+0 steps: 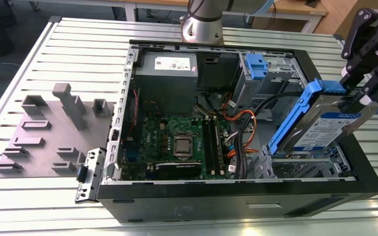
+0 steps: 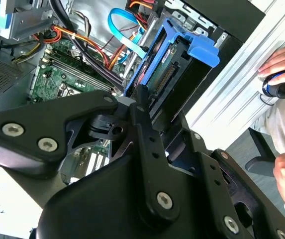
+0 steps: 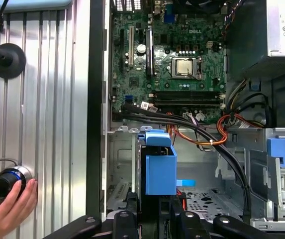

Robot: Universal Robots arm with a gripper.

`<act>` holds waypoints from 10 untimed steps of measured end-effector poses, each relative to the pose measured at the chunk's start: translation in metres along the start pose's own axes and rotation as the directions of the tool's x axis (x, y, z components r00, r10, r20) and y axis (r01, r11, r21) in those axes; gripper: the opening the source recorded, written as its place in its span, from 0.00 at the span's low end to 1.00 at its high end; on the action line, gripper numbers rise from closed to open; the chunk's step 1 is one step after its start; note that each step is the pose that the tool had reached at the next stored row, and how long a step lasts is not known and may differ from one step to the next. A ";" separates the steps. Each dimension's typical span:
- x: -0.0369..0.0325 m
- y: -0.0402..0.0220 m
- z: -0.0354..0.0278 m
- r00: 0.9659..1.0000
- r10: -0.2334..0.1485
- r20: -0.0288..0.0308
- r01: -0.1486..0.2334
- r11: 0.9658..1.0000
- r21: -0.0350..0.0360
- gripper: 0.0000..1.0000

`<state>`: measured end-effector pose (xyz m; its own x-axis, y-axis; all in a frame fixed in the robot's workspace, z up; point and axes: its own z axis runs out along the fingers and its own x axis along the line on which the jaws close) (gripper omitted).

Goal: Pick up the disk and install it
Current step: 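Insert the disk into the insertion slot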

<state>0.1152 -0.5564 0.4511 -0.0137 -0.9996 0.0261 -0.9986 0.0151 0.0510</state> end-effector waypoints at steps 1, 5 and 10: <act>-0.0001 -0.0004 0.0015 1.000 0.000 0.000 0.000 1.000 0.000 0.35; -0.0003 -0.0012 0.0088 1.000 0.000 0.000 0.000 1.000 0.000 0.35; -0.0005 -0.0018 0.0178 1.000 0.000 0.000 0.000 1.000 0.000 0.35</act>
<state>0.1160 -0.5564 0.4331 -0.0137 -0.9996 0.0260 -0.9986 0.0150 0.0511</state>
